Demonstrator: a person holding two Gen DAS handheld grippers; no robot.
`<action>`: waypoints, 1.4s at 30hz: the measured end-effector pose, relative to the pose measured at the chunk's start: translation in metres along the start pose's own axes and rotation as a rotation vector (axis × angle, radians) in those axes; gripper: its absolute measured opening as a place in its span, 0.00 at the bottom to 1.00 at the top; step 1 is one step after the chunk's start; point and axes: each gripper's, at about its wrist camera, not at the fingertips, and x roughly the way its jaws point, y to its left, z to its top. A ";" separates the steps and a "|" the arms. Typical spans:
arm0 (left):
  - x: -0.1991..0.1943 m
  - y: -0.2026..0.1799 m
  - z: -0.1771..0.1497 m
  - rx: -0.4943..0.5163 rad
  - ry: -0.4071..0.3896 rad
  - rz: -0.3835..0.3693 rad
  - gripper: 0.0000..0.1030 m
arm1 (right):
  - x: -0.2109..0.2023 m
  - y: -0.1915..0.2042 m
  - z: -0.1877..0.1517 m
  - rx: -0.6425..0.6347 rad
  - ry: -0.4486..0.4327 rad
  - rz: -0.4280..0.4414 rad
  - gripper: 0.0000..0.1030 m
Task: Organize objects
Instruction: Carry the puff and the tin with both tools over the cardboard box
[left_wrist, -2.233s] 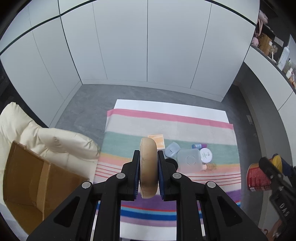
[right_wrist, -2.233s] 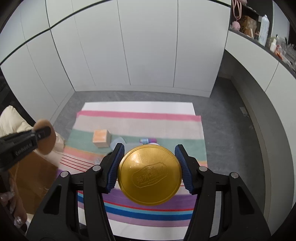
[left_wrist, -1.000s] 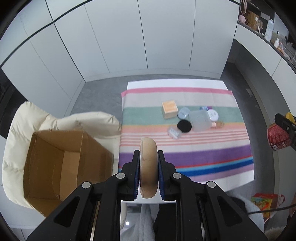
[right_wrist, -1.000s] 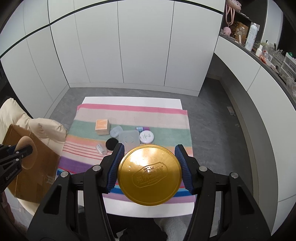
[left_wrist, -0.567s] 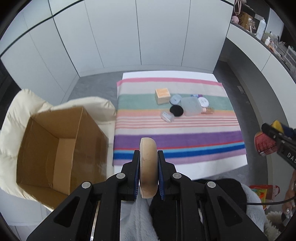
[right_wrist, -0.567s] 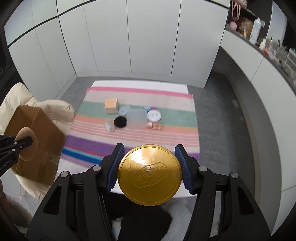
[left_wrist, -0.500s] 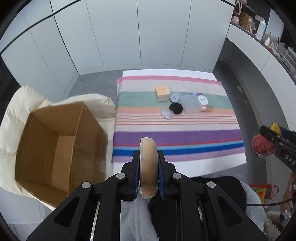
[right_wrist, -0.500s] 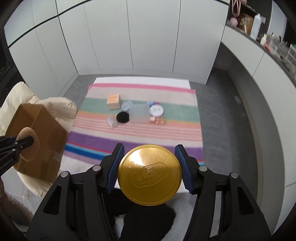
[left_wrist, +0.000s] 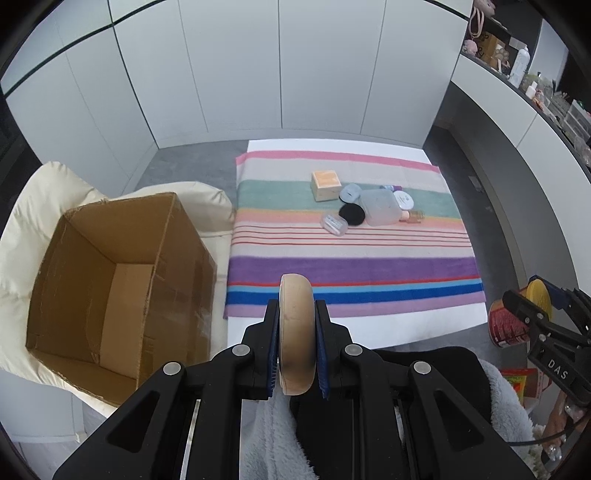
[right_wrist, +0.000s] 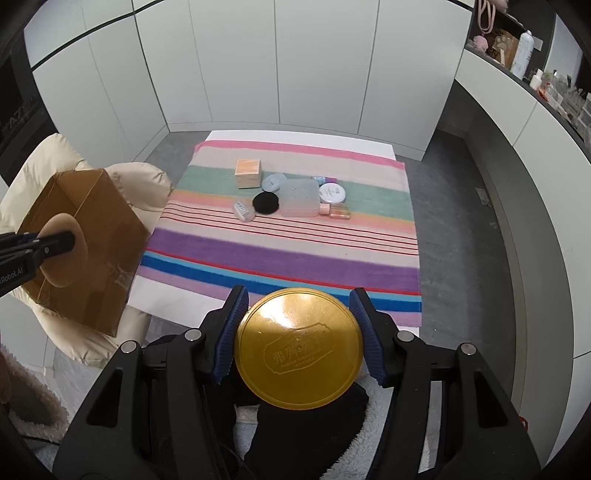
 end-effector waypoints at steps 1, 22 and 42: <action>-0.001 0.003 0.000 -0.004 -0.001 -0.001 0.17 | 0.000 0.003 0.001 -0.008 0.002 0.003 0.58; -0.010 0.130 -0.041 -0.276 0.011 0.109 0.17 | 0.026 0.138 0.019 -0.253 0.023 0.135 0.58; -0.017 0.232 -0.118 -0.494 0.070 0.242 0.17 | 0.020 0.284 0.004 -0.512 0.023 0.319 0.58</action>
